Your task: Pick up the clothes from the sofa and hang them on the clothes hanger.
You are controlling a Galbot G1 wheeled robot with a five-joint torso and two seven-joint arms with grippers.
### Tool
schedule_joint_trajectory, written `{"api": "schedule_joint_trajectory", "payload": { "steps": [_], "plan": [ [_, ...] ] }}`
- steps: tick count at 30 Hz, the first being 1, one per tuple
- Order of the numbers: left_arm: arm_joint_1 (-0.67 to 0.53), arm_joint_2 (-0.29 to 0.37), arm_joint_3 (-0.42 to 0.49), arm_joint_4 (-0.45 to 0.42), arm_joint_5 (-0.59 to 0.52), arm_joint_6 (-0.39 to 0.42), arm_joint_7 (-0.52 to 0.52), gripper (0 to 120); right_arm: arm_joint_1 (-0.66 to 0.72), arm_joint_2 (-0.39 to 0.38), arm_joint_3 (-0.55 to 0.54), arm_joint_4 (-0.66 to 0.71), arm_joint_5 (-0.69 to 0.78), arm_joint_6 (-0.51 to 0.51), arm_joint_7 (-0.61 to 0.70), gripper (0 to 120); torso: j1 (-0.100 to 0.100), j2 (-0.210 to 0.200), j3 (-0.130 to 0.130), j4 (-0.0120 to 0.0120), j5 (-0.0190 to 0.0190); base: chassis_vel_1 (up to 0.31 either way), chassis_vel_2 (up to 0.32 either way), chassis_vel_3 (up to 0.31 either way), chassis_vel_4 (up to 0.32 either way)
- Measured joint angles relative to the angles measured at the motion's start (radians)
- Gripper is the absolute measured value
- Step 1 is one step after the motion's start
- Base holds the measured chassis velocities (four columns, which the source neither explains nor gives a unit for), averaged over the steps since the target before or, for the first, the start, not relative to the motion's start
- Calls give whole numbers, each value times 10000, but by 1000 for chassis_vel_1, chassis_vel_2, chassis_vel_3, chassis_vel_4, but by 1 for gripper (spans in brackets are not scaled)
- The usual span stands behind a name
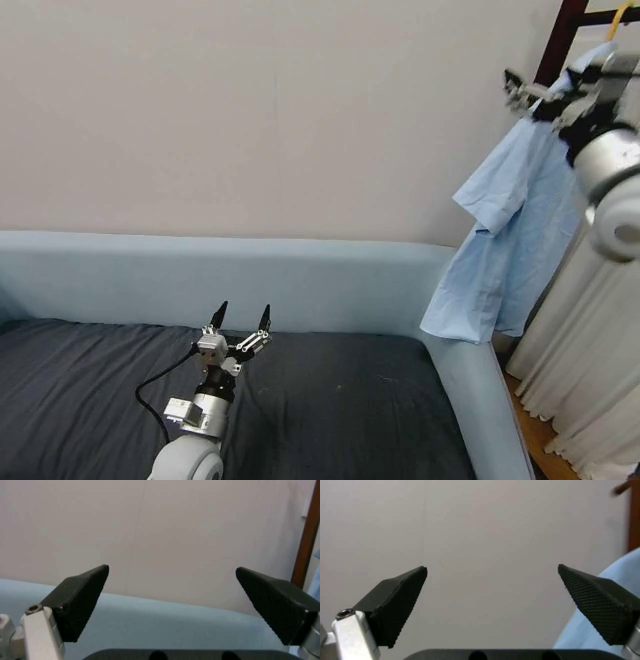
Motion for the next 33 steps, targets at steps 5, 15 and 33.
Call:
{"api": "schedule_joint_trajectory", "payload": {
  "steps": [5, 15, 33],
  "plan": [
    [764, -667, -569, -612, 404, 498, -1025, 100, -2989, 1429, 613, 254, -2474, 747, -706, 100, 1, -1, 3, 9, 0, 0, 0, 0, 0],
    [1394, -1278, -914, -537, 1443, -248, -722, 100, -7650, 4051, 3534, -186, -6213, 876, -1290, 100, 1, -1, 1, -2, 3, 0, 0, 0, 0],
    [2420, -2496, -501, -1192, 2339, 840, -610, 100, -12023, 7555, 6546, 789, -8247, 1755, -1833, 100, 0, 0, 1, 0, 3, 0, 0, 0, 0]
  ]
}}
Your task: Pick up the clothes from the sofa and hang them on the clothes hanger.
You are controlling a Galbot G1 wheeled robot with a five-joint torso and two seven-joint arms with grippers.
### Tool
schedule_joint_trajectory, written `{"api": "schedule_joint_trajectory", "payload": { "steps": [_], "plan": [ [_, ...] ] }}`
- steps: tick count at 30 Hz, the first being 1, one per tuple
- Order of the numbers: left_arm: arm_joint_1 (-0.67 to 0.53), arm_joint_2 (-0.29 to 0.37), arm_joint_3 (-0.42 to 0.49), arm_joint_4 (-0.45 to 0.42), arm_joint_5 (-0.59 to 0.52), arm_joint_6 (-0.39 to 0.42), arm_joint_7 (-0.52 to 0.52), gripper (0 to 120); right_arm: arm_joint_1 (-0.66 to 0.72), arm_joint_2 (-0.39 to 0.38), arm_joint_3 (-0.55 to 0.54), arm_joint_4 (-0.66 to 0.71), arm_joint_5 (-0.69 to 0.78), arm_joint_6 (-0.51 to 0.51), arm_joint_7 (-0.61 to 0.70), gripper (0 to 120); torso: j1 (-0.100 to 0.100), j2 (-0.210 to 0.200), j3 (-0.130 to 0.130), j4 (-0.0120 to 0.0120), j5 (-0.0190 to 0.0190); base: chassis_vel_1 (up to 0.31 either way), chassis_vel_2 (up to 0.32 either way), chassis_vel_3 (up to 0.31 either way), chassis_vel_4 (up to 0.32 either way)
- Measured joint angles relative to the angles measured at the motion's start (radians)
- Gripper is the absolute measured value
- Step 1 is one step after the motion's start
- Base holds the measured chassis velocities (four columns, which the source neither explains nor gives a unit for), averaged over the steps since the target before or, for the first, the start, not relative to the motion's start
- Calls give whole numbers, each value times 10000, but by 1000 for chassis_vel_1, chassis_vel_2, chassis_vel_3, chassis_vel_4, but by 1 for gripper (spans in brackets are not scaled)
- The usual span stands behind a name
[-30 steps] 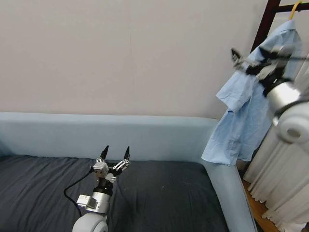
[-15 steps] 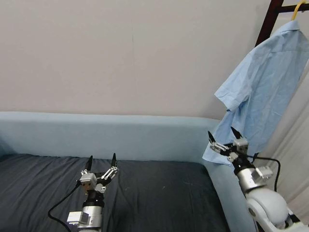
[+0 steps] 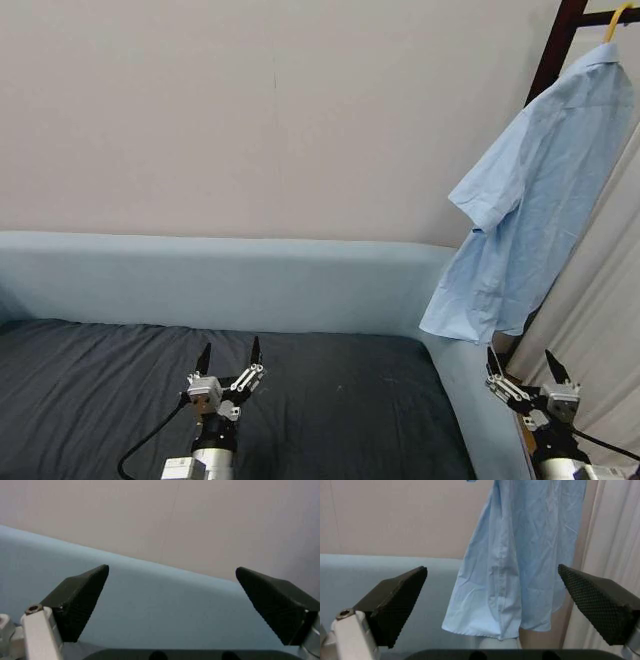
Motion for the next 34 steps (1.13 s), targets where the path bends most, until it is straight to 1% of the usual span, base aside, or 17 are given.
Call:
{"api": "schedule_joint_trajectory", "payload": {
  "steps": [34],
  "plan": [
    [-28, 34, 10, 9, -26, -9, 12, 100, 144, -91, -121, -22, 93, -35, 58, 100, 2, -3, 1, -2, 1, 0, 0, 0, 0]
  ]
}}
